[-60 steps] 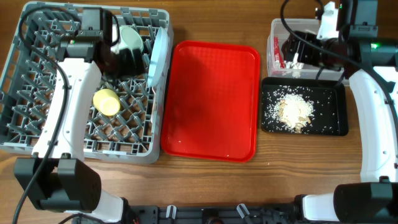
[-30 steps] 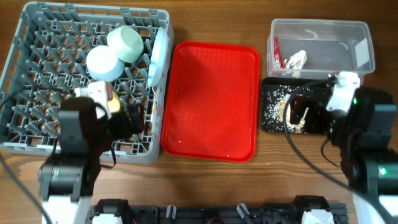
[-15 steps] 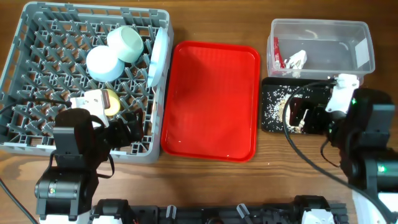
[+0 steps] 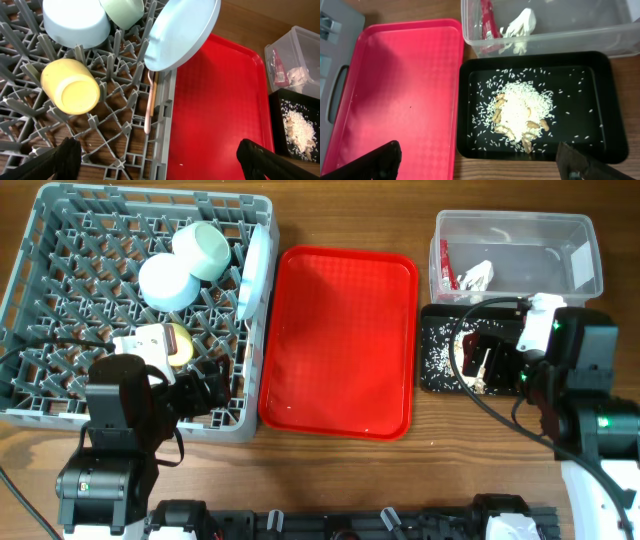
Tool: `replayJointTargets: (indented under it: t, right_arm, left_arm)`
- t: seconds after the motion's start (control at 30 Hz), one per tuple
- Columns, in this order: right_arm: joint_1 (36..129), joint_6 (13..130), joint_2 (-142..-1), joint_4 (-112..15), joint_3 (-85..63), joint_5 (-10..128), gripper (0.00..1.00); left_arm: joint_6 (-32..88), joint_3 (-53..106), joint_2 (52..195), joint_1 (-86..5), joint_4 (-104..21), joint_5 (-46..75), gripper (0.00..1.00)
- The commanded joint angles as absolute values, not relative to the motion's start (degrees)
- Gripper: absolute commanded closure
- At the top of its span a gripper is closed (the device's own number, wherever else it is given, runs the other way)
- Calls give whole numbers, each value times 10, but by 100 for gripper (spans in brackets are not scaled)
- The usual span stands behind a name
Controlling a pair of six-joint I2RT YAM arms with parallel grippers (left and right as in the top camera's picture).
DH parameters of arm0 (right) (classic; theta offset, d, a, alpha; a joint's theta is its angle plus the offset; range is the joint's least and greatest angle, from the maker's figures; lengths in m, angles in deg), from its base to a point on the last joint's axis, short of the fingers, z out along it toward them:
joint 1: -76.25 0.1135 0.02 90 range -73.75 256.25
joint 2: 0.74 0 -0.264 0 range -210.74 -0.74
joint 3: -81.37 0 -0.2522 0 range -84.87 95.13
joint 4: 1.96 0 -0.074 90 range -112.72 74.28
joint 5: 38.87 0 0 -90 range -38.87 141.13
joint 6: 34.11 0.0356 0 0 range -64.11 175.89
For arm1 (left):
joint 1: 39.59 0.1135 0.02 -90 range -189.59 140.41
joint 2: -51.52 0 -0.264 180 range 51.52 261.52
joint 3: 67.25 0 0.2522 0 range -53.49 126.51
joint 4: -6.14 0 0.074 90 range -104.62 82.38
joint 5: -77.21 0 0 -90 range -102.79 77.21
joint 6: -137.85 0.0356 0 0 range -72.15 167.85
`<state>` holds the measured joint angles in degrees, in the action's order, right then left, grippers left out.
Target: Sort waste into correct bins and load items into the dishwasher rack
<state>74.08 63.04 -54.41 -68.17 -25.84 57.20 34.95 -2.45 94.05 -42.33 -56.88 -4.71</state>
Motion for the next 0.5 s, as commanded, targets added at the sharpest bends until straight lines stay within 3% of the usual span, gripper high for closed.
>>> replayJointTargets:
  t: [0.0,0.03,0.47]
  right_arm:
    - [741,620,-481,-613,-296,561,0]
    - [741,619,-437,-547,-346,561,0]
    - [743,620,-185,-223,-642,584,0]
  left_arm:
    - [356,-29,940,-425,-568,-38,0]
    - [356,-29,940,-425,-568,-38,0]
    - [356,-29,940,-425,-568,-38,0]
